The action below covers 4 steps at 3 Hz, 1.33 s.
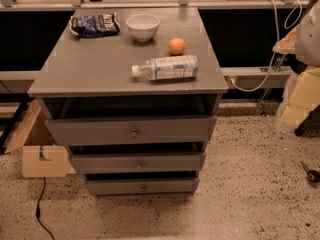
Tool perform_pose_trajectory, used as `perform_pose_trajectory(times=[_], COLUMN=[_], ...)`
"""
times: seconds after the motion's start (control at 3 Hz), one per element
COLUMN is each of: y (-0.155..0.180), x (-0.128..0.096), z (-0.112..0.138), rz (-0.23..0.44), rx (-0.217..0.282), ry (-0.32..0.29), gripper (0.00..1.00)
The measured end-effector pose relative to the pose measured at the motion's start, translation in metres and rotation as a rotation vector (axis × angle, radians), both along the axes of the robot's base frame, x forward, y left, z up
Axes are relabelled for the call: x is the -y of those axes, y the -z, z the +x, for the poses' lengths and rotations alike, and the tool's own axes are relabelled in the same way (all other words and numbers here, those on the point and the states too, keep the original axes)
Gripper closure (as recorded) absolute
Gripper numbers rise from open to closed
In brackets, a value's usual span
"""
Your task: Open bottom drawer
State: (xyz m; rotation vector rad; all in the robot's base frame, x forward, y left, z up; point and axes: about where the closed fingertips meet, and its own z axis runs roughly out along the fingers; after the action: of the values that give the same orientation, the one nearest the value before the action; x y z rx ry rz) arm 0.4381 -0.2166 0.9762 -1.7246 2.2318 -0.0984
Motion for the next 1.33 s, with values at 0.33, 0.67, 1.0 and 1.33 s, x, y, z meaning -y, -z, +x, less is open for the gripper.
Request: perform_pose_trajectory(times=[0.33,0.67,1.0,1.33], y=[0.000,0.030,0.100,0.191], x=[0.000,-0.006,-0.031,-0.074], z=[0.000,-0.003,-0.013,-0.024], rz=[0.000,0.059,0.199,0.329], rx=[0.000,-0.040,-0.102,-0.172], ry=[0.000,-0.019,-0.059,-0.085], gripper=[0.00,0.00,0.00,0.00])
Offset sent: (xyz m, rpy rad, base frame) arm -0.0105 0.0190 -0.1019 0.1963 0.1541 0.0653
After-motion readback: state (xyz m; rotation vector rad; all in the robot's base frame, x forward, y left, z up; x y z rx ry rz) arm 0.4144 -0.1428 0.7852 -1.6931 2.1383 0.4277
